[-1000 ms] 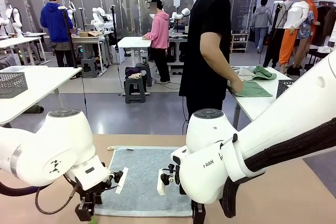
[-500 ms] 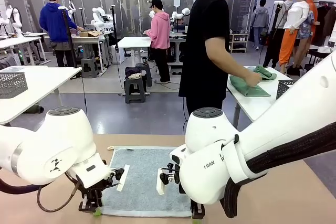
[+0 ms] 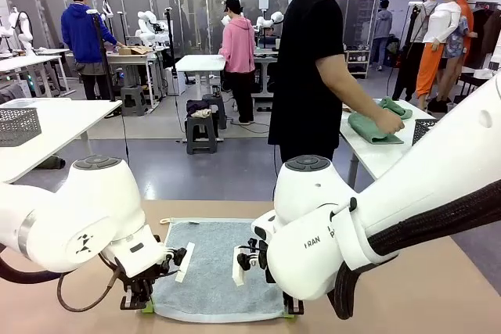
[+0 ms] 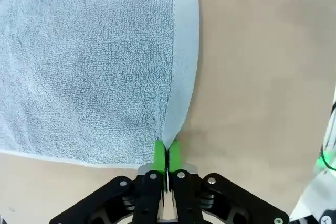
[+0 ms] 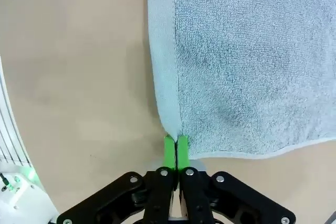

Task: Fold the towels and place them in the basket.
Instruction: When a person lays out a Towel with hook on the table, fold it in half twice.

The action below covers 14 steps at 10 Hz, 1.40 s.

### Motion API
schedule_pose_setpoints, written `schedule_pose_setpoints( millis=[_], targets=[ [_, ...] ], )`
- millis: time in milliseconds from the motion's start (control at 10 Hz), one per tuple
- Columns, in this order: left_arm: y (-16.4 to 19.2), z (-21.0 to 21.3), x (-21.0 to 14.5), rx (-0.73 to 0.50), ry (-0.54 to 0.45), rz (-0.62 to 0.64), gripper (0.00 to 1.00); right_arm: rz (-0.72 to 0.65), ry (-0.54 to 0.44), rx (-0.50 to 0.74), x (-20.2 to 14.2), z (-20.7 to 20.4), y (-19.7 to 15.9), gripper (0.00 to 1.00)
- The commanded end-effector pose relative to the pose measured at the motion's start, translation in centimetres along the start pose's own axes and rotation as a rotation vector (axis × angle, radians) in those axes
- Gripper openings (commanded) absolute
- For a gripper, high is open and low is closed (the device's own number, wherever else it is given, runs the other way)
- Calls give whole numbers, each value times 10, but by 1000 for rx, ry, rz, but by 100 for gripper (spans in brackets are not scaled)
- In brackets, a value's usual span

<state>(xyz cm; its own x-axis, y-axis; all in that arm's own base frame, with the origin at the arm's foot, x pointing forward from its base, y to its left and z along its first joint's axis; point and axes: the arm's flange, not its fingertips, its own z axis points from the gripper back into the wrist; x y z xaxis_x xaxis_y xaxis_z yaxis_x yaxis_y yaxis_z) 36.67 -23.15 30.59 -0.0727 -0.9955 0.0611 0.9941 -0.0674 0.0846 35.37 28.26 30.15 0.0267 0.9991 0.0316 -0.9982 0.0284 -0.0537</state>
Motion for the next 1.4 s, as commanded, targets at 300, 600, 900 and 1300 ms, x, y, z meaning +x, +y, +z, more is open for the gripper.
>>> schedule_pose_setpoints(
  millis=[300, 600, 900, 1300],
  targets=[
    [2, 2, 5, -6, 35, 19, 0, 13, 7, -3, 2, 2, 0, 0],
    [1, 1, 1, 5, 4, -8, 0, 13, 7, -3, 2, 2, 0, 0],
    [1, 1, 1, 3, 7, 0, 3, 12, -6, 9, 0, 5, -5, 1],
    [27, 45, 8, 103, 45, -21, 3, 77, -35, -29, 4, 40, -32, 1]
  ],
)
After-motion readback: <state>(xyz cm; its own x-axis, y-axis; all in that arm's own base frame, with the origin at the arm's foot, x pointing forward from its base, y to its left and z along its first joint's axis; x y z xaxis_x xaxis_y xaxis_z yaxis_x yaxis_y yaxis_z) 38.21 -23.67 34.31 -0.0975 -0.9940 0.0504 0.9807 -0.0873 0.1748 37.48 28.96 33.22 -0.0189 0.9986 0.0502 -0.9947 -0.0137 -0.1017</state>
